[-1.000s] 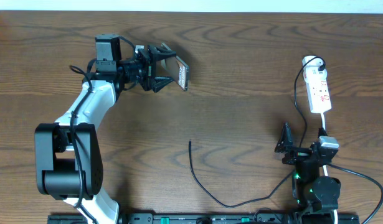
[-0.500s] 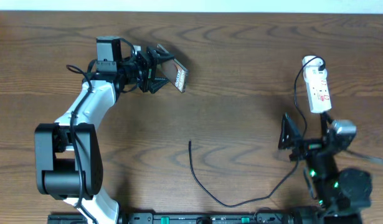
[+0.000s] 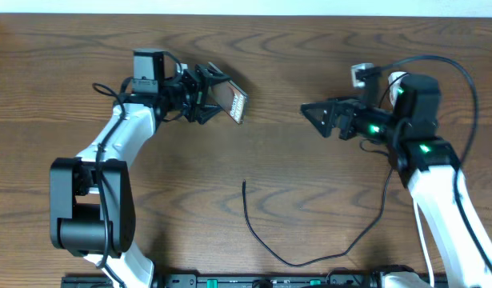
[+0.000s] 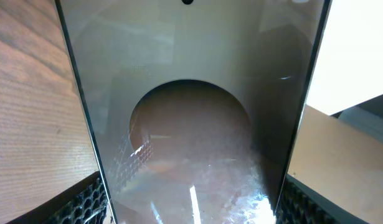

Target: Plug charger to phone and switch on socket

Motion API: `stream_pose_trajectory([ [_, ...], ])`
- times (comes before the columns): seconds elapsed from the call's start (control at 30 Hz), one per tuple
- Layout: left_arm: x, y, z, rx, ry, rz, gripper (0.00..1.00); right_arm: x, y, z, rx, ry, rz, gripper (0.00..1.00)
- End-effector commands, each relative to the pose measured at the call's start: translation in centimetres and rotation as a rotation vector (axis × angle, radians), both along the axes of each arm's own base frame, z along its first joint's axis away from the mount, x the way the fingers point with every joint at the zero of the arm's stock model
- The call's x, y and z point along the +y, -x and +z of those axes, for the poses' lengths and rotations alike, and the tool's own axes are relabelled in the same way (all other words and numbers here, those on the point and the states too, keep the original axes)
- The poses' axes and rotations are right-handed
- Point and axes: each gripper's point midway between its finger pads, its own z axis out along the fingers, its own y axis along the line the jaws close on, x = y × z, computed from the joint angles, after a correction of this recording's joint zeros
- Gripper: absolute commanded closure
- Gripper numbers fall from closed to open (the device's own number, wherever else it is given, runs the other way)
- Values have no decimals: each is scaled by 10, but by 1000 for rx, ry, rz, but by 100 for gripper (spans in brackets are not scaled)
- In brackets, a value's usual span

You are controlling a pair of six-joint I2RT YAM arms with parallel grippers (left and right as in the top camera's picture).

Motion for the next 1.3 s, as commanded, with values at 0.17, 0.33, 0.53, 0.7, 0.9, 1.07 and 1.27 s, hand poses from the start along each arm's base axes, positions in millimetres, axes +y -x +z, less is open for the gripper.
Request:
stream_pose_trajectory([
  [0.17, -24, 14, -11, 46, -110, -7, 93, 29, -12, -71, 309, -115, 88, 1],
  [0.33, -38, 19, -15, 88, -126, 9, 93, 43, -11, -92, 250, 5, 120, 2],
  [0.53, -51, 25, -19, 151, -128, 40, 93, 68, -10, -102, 185, 118, 121, 3],
  [0.7, -59, 29, -20, 219, -100, 73, 93, 87, -9, -106, 129, 195, 110, 4],
  [0.9, -71, 40, -21, 320, -69, 94, 93, 99, -8, -106, 92, 231, 101, 12],
  [1.07, -81, 52, -20, 403, -31, 82, 93, 99, -9, -106, 93, 230, 95, 17],
  [1.27, -88, 58, -15, 445, 10, 57, 93, 99, -9, -106, 106, 226, 81, 24],
])
